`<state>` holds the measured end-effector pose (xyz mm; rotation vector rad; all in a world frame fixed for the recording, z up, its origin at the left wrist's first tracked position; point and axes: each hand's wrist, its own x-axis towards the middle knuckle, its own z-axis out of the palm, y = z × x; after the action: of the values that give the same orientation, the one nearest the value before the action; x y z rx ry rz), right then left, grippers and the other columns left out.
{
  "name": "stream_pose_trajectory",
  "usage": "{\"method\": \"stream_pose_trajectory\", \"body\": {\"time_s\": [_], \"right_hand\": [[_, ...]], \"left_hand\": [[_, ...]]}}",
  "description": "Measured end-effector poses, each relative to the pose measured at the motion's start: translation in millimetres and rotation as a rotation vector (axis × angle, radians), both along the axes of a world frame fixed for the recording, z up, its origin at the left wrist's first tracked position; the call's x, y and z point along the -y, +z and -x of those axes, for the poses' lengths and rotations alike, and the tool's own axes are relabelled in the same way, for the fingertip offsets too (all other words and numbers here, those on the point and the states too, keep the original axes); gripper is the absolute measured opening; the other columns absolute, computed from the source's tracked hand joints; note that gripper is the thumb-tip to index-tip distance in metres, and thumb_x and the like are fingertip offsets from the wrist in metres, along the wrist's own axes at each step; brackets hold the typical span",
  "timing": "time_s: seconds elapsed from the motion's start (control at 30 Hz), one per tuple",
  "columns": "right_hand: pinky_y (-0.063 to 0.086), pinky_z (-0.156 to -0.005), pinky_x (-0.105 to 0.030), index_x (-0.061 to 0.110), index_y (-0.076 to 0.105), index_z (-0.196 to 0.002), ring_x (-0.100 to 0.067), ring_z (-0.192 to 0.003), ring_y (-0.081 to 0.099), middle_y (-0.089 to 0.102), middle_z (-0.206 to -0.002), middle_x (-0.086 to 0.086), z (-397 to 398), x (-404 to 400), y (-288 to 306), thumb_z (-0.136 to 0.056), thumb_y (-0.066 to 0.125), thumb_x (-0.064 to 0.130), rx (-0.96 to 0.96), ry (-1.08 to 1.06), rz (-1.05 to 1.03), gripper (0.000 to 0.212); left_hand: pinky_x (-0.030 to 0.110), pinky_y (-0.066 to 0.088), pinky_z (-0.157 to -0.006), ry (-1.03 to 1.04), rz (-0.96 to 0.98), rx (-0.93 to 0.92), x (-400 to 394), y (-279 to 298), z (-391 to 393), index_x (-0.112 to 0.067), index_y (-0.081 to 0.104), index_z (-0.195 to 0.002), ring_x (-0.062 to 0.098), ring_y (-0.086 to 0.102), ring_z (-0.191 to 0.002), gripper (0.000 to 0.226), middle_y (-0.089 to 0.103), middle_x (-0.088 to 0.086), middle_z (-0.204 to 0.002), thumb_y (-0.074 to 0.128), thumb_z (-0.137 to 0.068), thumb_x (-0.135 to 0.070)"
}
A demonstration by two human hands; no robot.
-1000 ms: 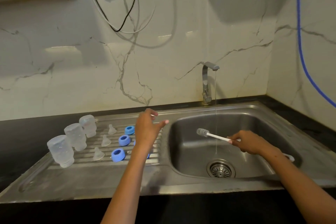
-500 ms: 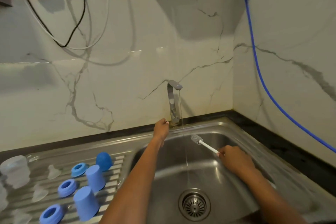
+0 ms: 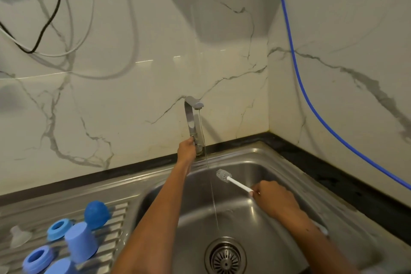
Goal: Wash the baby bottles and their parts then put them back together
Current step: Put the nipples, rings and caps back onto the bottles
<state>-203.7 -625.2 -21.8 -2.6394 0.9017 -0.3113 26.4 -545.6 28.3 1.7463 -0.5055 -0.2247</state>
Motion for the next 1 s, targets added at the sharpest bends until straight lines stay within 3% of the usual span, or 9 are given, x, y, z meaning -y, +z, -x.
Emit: {"method": "stream_pose_trajectory", "body": {"time_s": [0.1,0.23,0.3,0.43,0.5,0.67,0.77,0.87,1.0], "right_hand": [[0.042,-0.073,-0.027,0.024,0.066,-0.117,-0.02,-0.097,0.063,0.067,-0.108,-0.002,-1.6,-2.7,0.3,-0.1,0.045,0.036,-0.01,0.003,-0.002,0.029],[0.05,-0.081,-0.031,0.02,0.065,-0.116,-0.02,-0.094,0.064,0.067,-0.106,-0.003,-2.4,-4.6,-0.2,-0.099,0.046,0.035,-0.014,-0.008,-0.038,0.03],[0.051,-0.082,-0.031,0.017,0.065,-0.115,-0.019,-0.093,0.064,0.067,-0.106,-0.003,-2.4,-4.4,-0.2,-0.099,0.046,0.034,-0.005,-0.012,-0.056,0.03],[0.043,-0.066,-0.025,0.013,0.065,-0.113,-0.017,-0.082,0.06,0.065,-0.098,-0.004,-2.6,-1.7,6.7,-0.099,0.047,0.028,0.035,-0.011,-0.067,0.028],[0.043,-0.069,-0.028,0.012,0.063,-0.116,-0.022,-0.088,0.061,0.065,-0.104,-0.007,2.0,-4.9,10.4,-0.097,0.046,0.022,0.04,-0.008,-0.079,0.027],[0.046,-0.073,-0.031,0.013,0.063,-0.115,-0.027,-0.095,0.063,0.066,-0.106,-0.01,16.8,-15.1,14.6,-0.097,0.043,0.02,0.116,-0.016,-0.072,0.027],[0.049,-0.077,-0.033,0.01,0.064,-0.11,-0.029,-0.098,0.063,0.067,-0.108,-0.012,19.2,-21.3,19.5,-0.095,0.046,0.014,0.165,-0.044,-0.014,0.023],[0.044,-0.074,-0.033,0.008,0.062,-0.112,-0.034,-0.103,0.062,0.065,-0.111,-0.015,25.1,-16.0,26.3,-0.093,0.049,0.008,0.213,-0.119,0.05,0.023],[0.048,-0.08,-0.04,0.004,0.056,-0.112,-0.036,-0.101,0.063,0.065,-0.108,-0.018,41.5,16.3,31.9,-0.094,0.052,0.006,0.238,-0.284,0.162,0.018]], "left_hand": [[0.043,0.048,-0.1,-0.017,-0.185,0.158,3.4,5.8,1.2,-0.003,0.053,-0.13,0.031,0.057,-0.113,0.035,0.058,0.016,-0.126,0.041,-0.098,-0.001],[0.043,0.037,-0.109,-0.074,-0.324,0.233,-5.4,4.5,1.0,-0.009,0.039,-0.144,0.034,0.045,-0.129,0.047,0.044,0.015,-0.144,0.044,-0.098,-0.001],[0.04,0.037,-0.108,-0.084,-0.347,0.275,-11.8,0.3,8.6,-0.008,0.042,-0.142,0.034,0.045,-0.129,0.043,0.047,0.017,-0.142,0.043,-0.099,-0.003],[0.033,0.043,-0.092,0.084,-0.223,0.231,-29.8,-9.2,50.7,-0.003,0.057,-0.126,0.028,0.054,-0.115,0.038,0.059,0.017,-0.128,0.042,-0.093,0.004],[0.028,0.042,-0.086,0.094,-0.185,0.152,-43.5,-20.1,78.5,-0.004,0.056,-0.128,0.021,0.054,-0.111,0.038,0.057,0.014,-0.128,0.044,-0.092,0.004],[0.034,0.041,-0.102,0.153,0.002,0.032,-64.6,-35.2,131.4,-0.005,0.059,-0.122,0.026,0.053,-0.117,0.028,0.06,0.013,-0.124,0.05,-0.096,-0.009],[0.034,0.04,-0.102,0.183,0.054,0.021,-66.9,-40.6,144.8,-0.005,0.059,-0.123,0.026,0.054,-0.117,0.028,0.06,0.013,-0.124,0.049,-0.098,-0.013],[0.033,0.039,-0.099,0.143,0.029,0.042,-61.1,-48.9,149.5,-0.004,0.059,-0.124,0.026,0.054,-0.117,0.029,0.06,0.013,-0.124,0.05,-0.098,-0.015],[0.036,0.041,-0.098,0.12,-0.012,0.139,-54.4,-61.2,143.8,0.0,0.059,-0.122,0.03,0.056,-0.116,0.029,0.061,0.018,-0.122,0.051,-0.097,-0.012]]}}
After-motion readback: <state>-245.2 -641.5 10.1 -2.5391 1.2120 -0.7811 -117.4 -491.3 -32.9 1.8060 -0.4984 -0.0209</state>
